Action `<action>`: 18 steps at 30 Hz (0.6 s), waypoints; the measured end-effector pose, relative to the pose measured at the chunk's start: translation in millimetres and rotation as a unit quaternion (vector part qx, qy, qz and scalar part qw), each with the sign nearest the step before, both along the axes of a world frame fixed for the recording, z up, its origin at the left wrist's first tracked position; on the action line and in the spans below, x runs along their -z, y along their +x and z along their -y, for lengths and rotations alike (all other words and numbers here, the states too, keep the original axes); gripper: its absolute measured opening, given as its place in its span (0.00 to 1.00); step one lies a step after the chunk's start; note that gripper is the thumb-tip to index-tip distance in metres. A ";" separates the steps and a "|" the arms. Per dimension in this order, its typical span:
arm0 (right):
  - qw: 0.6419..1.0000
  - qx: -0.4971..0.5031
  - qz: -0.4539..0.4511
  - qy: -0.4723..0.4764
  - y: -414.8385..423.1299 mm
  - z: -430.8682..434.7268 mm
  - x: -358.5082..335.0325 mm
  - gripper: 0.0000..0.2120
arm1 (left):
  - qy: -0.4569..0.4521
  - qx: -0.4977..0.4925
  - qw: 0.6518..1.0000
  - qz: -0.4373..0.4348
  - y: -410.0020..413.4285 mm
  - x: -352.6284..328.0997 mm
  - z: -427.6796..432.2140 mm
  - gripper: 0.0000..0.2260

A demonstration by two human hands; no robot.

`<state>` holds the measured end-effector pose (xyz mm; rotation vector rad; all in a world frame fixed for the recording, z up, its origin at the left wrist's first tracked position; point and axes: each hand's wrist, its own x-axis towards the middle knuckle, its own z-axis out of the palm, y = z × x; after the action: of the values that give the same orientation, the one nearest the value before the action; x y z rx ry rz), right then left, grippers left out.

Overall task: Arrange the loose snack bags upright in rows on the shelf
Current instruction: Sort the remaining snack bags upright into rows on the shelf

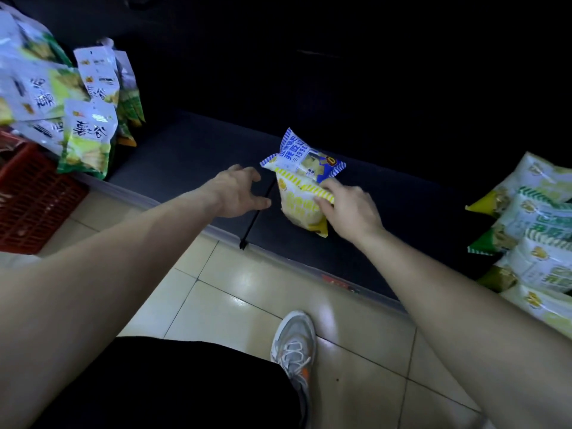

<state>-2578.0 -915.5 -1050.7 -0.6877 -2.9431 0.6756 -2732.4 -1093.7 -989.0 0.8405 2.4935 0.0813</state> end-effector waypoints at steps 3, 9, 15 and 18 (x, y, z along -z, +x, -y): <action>0.997 0.048 0.015 -0.059 4.1 -13.2 -3.7 0.16 | -0.009 -0.007 1.000 0.005 -1.1 -1.5 1.8 0.32; 0.992 0.065 0.036 -0.103 1.1 -25.1 10.2 0.23 | -0.006 -0.001 1.000 0.015 2.3 -0.1 -8.2 0.33; 0.987 0.090 0.020 -0.131 -5.2 -25.5 13.4 0.27 | -0.004 0.013 1.000 0.024 3.5 2.0 -16.5 0.33; 0.988 0.083 0.010 -0.131 -0.8 -31.3 0.9 0.23 | 0.031 0.022 0.999 0.020 6.3 -5.1 -22.3 0.35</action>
<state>-2578.9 -884.3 -1051.6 -0.9514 -2.7998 1.0545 -2726.1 -1071.4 -983.9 0.9107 2.4445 0.1592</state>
